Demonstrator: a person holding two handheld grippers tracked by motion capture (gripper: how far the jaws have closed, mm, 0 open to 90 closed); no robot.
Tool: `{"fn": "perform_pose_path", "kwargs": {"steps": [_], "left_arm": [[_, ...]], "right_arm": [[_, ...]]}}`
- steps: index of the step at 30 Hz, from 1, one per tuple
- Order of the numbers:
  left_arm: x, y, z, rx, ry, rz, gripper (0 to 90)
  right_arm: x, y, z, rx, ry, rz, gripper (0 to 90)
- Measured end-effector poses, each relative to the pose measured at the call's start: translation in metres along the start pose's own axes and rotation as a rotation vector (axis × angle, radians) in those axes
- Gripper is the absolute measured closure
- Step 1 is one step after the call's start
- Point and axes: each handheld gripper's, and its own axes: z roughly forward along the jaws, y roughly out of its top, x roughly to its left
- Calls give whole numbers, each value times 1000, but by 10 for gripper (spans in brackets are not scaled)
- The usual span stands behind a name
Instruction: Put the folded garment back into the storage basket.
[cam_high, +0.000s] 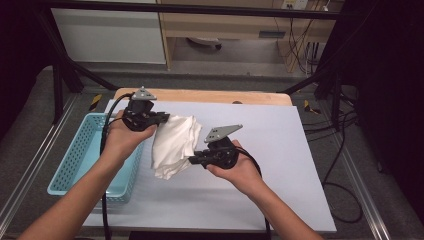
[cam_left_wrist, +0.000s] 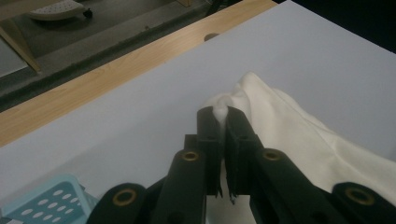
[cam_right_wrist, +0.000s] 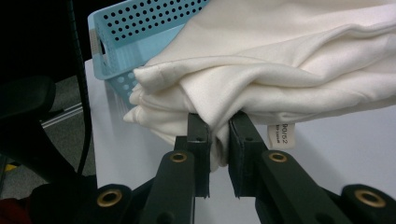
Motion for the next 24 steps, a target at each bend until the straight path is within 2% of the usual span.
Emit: {"fn": "perform_pose_path", "kwargs": {"steps": [12,24], "left_arm": [[19,0,-18,-9,31,-18,859],[27,-2,-32,-20,51,-27,859]], "right_arm": [[1,21,20,1,5,-13,806],[6,34,30,8,-11,-33,807]]}}
